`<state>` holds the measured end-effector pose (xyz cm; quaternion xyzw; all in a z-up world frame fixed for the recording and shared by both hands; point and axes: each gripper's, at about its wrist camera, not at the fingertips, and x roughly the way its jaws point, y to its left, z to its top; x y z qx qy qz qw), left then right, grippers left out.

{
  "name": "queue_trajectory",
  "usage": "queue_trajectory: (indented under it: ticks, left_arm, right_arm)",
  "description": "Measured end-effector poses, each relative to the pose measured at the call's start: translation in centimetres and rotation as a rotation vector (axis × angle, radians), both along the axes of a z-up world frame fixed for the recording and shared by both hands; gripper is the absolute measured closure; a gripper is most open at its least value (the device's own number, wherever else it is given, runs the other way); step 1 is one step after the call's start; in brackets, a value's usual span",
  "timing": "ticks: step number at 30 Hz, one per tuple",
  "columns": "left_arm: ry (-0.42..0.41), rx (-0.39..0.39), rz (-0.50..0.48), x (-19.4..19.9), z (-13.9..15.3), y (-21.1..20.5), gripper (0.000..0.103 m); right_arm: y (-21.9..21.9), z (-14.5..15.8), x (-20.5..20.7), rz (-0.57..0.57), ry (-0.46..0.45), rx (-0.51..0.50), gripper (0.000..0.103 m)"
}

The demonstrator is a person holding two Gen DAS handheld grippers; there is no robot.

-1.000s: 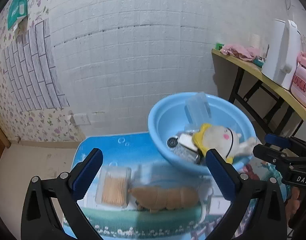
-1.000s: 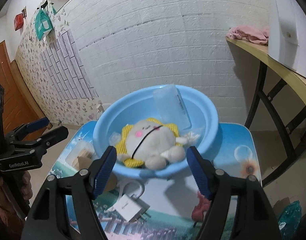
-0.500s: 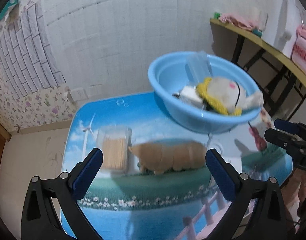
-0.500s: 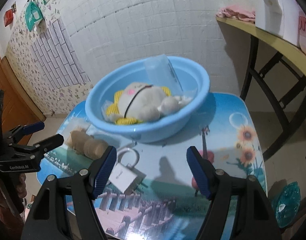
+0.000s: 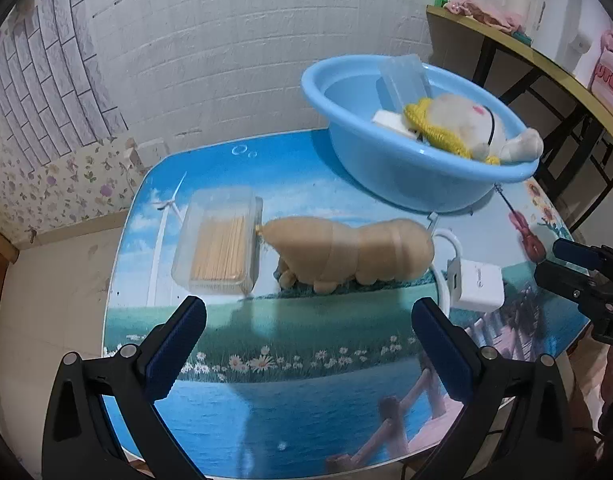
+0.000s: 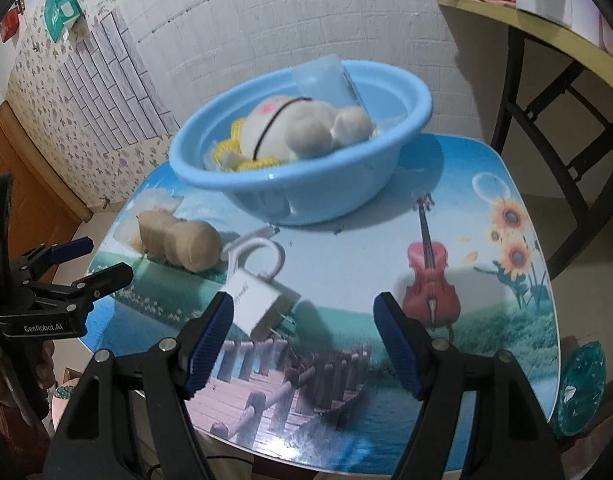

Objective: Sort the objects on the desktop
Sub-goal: 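Move both grippers back from the basin over the table, then move the left gripper to the toothpick box while the right approaches the white charger plug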

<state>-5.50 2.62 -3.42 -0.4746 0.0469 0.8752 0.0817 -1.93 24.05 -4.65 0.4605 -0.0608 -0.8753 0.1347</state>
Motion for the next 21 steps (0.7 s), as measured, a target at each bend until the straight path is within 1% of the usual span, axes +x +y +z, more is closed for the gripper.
queue_trajectory:
  ticks: [3, 8, 12, 17, 21]
  left_arm:
    - [-0.023, 0.011, -0.005, 0.0, -0.6, -0.3, 0.0]
    - [-0.053, 0.003, 0.002, 0.3, -1.8, -0.7, 0.0]
    - [-0.074, 0.012, 0.004, 0.3, -2.4, -0.9, 0.0]
    - [-0.077, 0.015, -0.005, 0.3, -2.5, -0.5, 0.0]
    - [-0.068, -0.023, -0.02, 0.5, -2.7, 0.2, 0.0]
  right_arm:
    - [0.2, -0.6, 0.3, -0.009, -0.019, -0.001, 0.03]
    - [0.7, -1.8, 0.7, -0.016, -0.054, 0.001, 0.03]
    - [1.0, -2.6, 0.8, -0.03, -0.082, 0.001, 0.03]
    - [0.6, -2.6, 0.9, -0.014, -0.077, 0.003, 0.03]
    - [0.4, -2.5, 1.0, 0.002, -0.065, -0.011, 0.03]
